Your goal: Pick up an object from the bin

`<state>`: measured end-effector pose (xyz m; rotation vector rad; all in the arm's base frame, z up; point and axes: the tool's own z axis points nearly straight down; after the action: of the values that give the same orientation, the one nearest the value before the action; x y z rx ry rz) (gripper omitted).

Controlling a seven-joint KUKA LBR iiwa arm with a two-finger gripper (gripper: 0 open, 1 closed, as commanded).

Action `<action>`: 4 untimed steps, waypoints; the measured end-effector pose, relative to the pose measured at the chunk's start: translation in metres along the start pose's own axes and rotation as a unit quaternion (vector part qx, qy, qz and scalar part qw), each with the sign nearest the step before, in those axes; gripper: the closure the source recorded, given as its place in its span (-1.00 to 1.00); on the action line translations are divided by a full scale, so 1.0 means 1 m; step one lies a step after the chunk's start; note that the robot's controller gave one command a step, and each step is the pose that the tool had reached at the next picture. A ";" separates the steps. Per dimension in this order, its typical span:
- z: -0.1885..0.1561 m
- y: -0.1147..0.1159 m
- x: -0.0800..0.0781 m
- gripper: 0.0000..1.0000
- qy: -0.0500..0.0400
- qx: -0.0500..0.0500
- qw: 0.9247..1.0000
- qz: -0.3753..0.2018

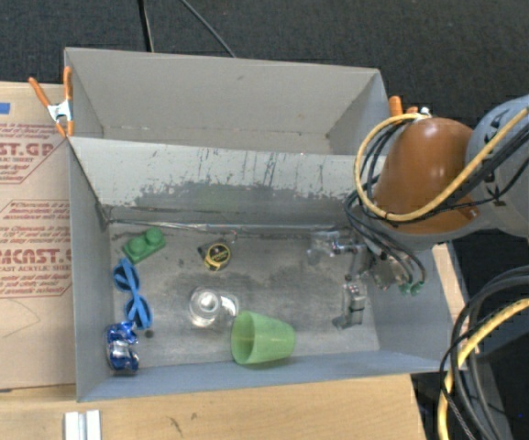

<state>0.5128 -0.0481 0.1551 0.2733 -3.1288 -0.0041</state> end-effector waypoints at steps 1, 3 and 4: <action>0.010 0.071 0.020 -1.00 0.001 0.000 0.995 -0.104; 0.010 0.068 0.020 -1.00 0.000 0.001 0.995 -0.102; 0.081 0.094 0.011 -1.00 -0.006 0.002 0.986 -0.166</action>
Offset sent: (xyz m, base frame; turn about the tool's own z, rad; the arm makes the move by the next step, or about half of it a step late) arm -0.0315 0.0632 -0.0089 -0.2047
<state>0.4851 0.0430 0.0746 0.7933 -3.0514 0.0012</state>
